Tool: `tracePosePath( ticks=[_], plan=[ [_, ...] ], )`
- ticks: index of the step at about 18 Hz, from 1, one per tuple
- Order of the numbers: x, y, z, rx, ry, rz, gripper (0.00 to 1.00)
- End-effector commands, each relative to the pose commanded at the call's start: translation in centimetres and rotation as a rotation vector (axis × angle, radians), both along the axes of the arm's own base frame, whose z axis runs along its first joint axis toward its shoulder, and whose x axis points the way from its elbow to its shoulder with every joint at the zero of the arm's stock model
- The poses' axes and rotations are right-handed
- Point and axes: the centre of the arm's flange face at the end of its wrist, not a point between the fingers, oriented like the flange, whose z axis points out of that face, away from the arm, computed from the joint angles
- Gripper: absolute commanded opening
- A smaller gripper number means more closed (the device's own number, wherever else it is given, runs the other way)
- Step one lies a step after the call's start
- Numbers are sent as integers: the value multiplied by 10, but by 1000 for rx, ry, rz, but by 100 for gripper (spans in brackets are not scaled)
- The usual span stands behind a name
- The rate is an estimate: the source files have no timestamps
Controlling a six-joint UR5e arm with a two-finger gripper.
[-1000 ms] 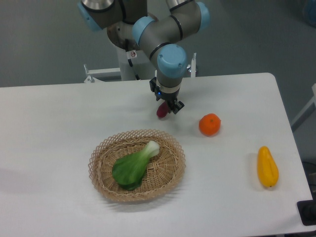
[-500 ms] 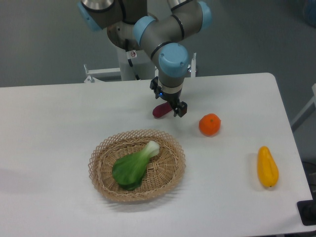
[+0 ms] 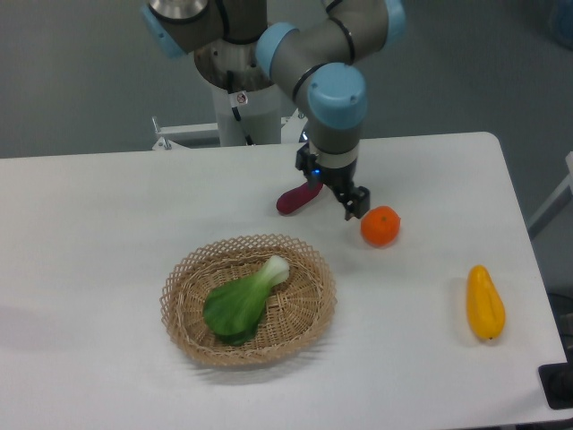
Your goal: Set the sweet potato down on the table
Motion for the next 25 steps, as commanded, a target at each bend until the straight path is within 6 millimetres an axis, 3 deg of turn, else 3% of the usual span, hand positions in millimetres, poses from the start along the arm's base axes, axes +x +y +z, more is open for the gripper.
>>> tracePosePath(
  ticks=[8,13,17,21,25],
  plan=[
    [-66,11,19,61,21,47,100],
    [-115,17,19,100,25,80,100],
    [-142,29,18,105,43,84,100],
    [-157,37,9,101,44,85,100],
    [-154,37,2,89,33,77,100]
  ],
)
